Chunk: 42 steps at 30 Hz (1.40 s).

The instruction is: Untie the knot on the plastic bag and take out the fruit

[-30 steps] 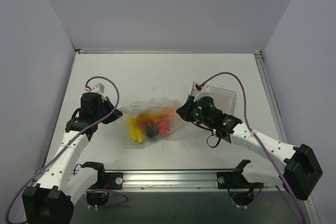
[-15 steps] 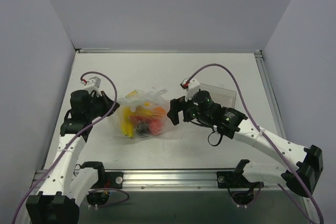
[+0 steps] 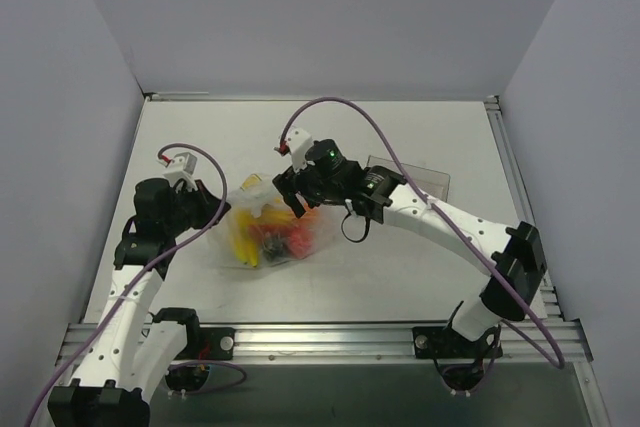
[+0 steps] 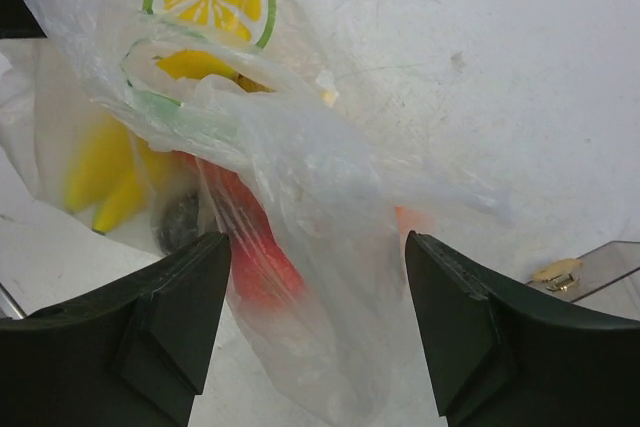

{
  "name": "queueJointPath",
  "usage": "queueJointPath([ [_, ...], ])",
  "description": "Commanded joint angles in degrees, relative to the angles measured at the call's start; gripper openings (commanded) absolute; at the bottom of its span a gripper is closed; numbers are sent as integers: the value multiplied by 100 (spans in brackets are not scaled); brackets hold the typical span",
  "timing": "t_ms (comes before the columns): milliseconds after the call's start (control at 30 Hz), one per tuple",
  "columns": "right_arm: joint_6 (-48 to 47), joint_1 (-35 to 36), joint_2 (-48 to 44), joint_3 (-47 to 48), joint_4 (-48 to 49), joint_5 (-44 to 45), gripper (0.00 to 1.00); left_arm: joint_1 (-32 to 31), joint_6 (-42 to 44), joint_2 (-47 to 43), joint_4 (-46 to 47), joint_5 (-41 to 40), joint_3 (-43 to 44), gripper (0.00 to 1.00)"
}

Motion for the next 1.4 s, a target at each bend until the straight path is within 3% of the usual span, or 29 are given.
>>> queueJointPath([
  [0, -236, 82, 210, 370, -182, 43, 70, -47, 187, -89, 52, 120, 120, 0],
  [100, -228, 65, 360, 397, -139, 648, 49, -47, 231, -98, -10, 33, 129, 0],
  [133, -219, 82, 352, 388, -121, 790, 32, -47, 223, -98, -45, -194, 138, 0],
  [233, -8, 56, 116, 309, -130, 1388, 8, -29, 48, -89, -309, -809, 208, 0],
  [333, 509, -32, -402, 37, -130, 1984, 0, -12, -189, 60, -449, -1504, 296, 0],
  [400, 1340, -207, -728, -200, -121, 2206, 0, 41, -356, 340, -432, -1778, 427, 0],
  [533, 2808, -656, -1772, -1322, 325, 1812, 0, 68, -795, 1130, 5, -1647, 787, 0],
  [733, 3552, -595, -2365, -2530, 1724, 1030, 0, 59, -1358, 1923, 455, -814, 1560, 0],
  [800, 3464, -499, -2294, -2548, 1716, 1003, 0, 33, -1421, 1933, 499, -566, 1763, 16],
  [833, 3447, -472, -2251, -2583, 1742, 1003, 0, -37, -1438, 1871, 482, -470, 1799, 37],
  [867, 3473, -420, -2241, -2679, 1873, 1003, 0, -107, -1456, 1653, 421, -495, 1808, 49],
  [967, 3534, -332, -2250, -2898, 2269, 933, 0, -537, -1465, 978, 202, -1064, 1659, 84],
  [1000, 3534, -305, -2250, -2917, 2322, 932, 0, -695, -1456, 783, 131, -1319, 1606, 89],
  [1067, 3473, -244, -2189, -2882, 2384, 941, 0, -1247, -1578, 301, -166, -2124, 1509, 97],
  [1167, 3315, -94, -2101, -2864, 2436, 976, 0, -1968, -1939, -105, -361, -2831, 1272, 97],
  [1367, 3253, 222, -2057, -2996, 2639, 1160, 0, -2998, -2545, 208, -336, -3772, 1184, 97],
])
